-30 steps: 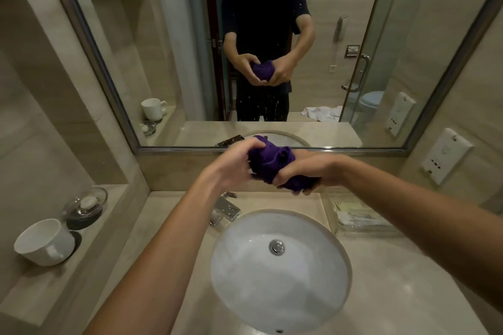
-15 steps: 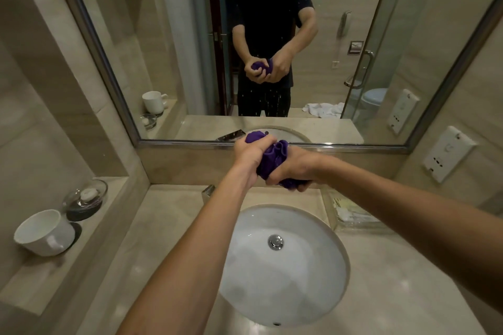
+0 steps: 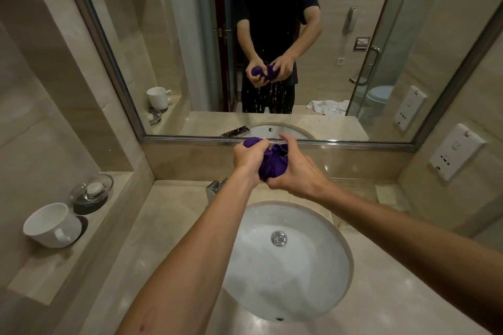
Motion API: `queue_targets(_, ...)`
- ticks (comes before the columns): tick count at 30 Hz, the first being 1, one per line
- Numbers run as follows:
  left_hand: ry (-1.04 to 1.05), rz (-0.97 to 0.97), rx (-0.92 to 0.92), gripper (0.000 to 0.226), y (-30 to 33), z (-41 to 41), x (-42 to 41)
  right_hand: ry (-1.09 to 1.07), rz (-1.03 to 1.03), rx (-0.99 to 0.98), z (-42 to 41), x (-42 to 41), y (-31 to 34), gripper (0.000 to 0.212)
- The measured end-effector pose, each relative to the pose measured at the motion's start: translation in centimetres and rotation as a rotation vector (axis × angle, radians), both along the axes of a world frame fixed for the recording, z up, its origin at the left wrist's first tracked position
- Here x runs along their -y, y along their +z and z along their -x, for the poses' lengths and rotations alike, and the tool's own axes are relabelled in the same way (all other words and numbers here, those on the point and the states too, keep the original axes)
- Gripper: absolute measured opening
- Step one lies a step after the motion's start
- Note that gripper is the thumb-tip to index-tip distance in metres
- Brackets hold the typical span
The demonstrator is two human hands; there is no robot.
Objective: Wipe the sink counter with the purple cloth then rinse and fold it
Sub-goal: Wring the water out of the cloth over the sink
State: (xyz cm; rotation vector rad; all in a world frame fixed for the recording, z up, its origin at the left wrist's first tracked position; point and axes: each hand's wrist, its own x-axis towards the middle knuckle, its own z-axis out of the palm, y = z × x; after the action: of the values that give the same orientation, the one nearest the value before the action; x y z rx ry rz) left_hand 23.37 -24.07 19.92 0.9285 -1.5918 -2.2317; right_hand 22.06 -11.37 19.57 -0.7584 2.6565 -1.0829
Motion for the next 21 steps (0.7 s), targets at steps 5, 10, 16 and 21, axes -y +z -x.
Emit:
queue_targets(5, -0.051, 0.114, 0.054, 0.02, 0.2, 0.1, -0.4, 0.027, -0.339, -0.04, 0.8, 0.2, 0.0, 0.083)
queue_targets(10, -0.311, -0.012, 0.069, 0.021, 1.3, -0.7, 0.7, 0.046, -0.188, 0.276, 1.8, -0.3, 2.0, 0.042)
queue_targets(16, -0.609, -0.033, -0.196, 0.054, 0.7, -1.4, 4.2, 0.21, 0.025, 0.779, 3.4, -3.0, 4.0, 0.042)
queue_targets(21, -0.458, -0.166, -0.356, 0.021, 1.4, 0.2, 2.1, 0.173, 0.142, 0.934, 2.8, -2.0, 3.8, 0.022)
